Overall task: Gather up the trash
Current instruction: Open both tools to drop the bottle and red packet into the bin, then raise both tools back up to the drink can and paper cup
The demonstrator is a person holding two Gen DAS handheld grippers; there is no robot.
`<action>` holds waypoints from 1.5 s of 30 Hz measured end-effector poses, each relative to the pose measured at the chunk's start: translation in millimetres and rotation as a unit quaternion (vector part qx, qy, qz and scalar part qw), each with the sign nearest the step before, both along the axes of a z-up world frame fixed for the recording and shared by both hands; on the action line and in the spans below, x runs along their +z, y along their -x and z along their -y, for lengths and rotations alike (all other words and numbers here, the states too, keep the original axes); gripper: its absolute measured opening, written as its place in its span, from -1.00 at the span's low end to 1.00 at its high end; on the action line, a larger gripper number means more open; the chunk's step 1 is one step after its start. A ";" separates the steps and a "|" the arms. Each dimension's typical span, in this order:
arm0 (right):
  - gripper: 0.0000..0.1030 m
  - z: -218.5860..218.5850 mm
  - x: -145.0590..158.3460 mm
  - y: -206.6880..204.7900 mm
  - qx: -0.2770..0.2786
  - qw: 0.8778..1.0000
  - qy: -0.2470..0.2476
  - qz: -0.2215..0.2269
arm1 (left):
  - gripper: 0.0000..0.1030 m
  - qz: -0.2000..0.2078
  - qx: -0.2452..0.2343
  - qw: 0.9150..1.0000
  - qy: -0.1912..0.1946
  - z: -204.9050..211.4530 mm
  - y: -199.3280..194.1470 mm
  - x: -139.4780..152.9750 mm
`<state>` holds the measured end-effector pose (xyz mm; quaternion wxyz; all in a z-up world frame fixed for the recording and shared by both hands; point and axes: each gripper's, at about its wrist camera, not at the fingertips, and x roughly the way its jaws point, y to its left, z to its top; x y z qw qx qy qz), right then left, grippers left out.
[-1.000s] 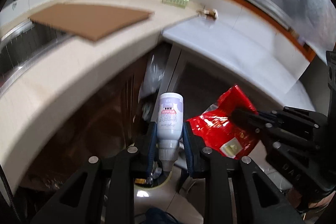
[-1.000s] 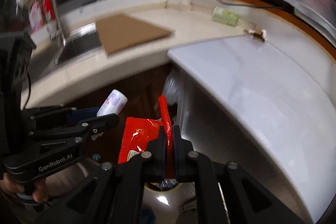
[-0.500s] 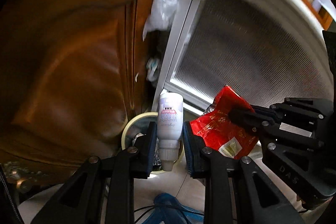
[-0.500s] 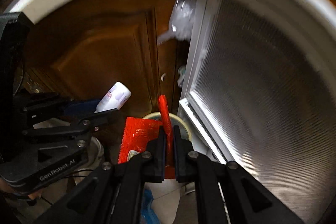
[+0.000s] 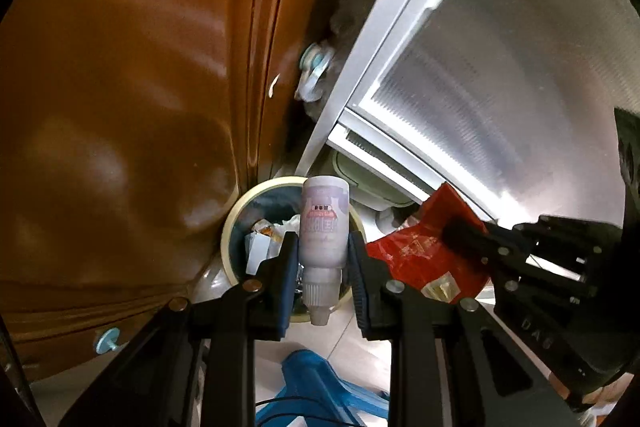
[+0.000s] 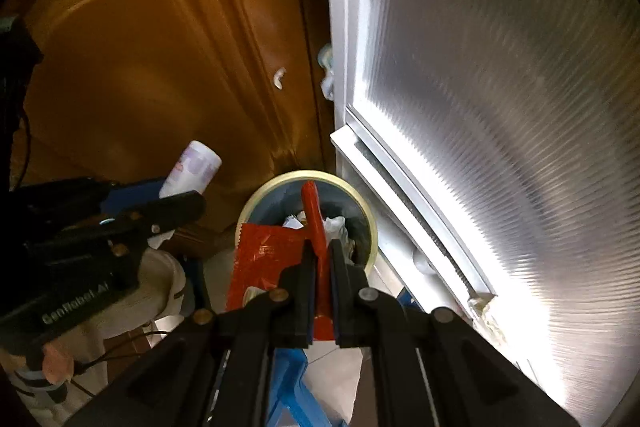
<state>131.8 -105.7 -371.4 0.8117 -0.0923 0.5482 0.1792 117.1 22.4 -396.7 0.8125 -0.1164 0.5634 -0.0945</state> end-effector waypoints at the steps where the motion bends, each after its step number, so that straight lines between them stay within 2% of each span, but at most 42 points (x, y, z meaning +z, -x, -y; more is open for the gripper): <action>1: -0.88 1.0 -4.6 -1.9 -0.001 1.000 -0.001 -0.003 | -0.56 -0.003 0.001 1.000 0.001 0.0 -1.9 -3.1; 10: -0.87 -2.1 -28.1 -31.6 -0.001 1.000 -0.001 -0.021 | -0.56 -0.031 -0.002 0.999 0.018 1.8 -17.5 -25.0; 18: -0.83 -9.3 -42.9 -52.0 0.002 0.999 -0.011 -0.034 | -0.56 -0.037 -0.003 0.999 0.012 2.3 -35.3 -38.7; 20: -0.68 -11.1 -48.6 -56.7 0.005 0.999 -0.014 -0.047 | -0.50 -0.041 0.003 0.999 0.013 -0.8 -36.2 -40.4; 24: -0.37 -11.4 -55.5 -59.4 0.006 0.998 -0.025 -0.059 | -0.23 -0.046 0.009 0.999 0.009 -5.9 -36.5 -43.2; 26: -0.31 -11.5 -58.0 -59.2 0.005 0.998 -0.026 -0.060 | -0.12 -0.046 0.009 0.999 0.003 -7.1 -35.3 -42.9; 32: -0.30 -9.9 -57.2 -57.2 -0.005 0.998 -0.027 -0.061 | 0.09 -0.049 0.009 0.999 -0.013 -8.3 -34.2 -44.7; 37: -0.30 -5.1 -53.1 -55.6 -0.012 0.998 -0.023 -0.058 | 0.53 -0.036 0.010 0.999 -0.025 -11.0 -30.0 -36.3; 40: -0.31 -3.2 -43.1 -48.2 -0.011 0.998 -0.019 -0.052 | 0.63 -0.022 0.005 0.999 -0.032 -10.3 -25.1 -26.4; 45: -0.31 -0.7 -12.9 -30.0 -0.007 0.999 -0.018 -0.031 | 0.68 0.004 -0.006 0.999 -0.041 -7.0 -13.0 -3.7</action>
